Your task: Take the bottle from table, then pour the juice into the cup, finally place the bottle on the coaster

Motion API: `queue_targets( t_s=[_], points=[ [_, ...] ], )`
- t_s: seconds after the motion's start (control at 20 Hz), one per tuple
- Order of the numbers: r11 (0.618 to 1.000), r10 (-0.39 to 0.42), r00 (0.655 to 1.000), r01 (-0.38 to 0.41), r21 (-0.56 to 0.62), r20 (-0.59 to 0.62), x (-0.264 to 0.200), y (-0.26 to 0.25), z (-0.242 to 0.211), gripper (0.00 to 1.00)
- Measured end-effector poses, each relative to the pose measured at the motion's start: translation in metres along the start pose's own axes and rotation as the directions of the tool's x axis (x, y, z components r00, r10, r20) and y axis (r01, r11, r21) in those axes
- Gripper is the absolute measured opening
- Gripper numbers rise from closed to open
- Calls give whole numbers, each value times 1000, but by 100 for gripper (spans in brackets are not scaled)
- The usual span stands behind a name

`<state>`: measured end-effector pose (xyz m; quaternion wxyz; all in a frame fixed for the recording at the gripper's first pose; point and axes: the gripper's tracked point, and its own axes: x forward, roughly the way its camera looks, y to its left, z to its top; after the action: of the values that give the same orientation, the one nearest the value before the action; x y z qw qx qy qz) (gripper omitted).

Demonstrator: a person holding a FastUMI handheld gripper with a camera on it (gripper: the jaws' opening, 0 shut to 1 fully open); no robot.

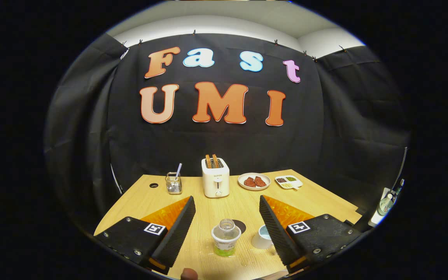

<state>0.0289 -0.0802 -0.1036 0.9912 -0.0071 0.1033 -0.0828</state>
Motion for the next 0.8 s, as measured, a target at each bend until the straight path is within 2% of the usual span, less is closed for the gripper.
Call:
queue_targets(
  t_s=[0.45,0.8],
  points=[
    [998,-35,993,30,-51,-111,23,-6,-59,99],
    [1000,-22,990,20,-13,-142,34,-1,-87,99]
  ],
)
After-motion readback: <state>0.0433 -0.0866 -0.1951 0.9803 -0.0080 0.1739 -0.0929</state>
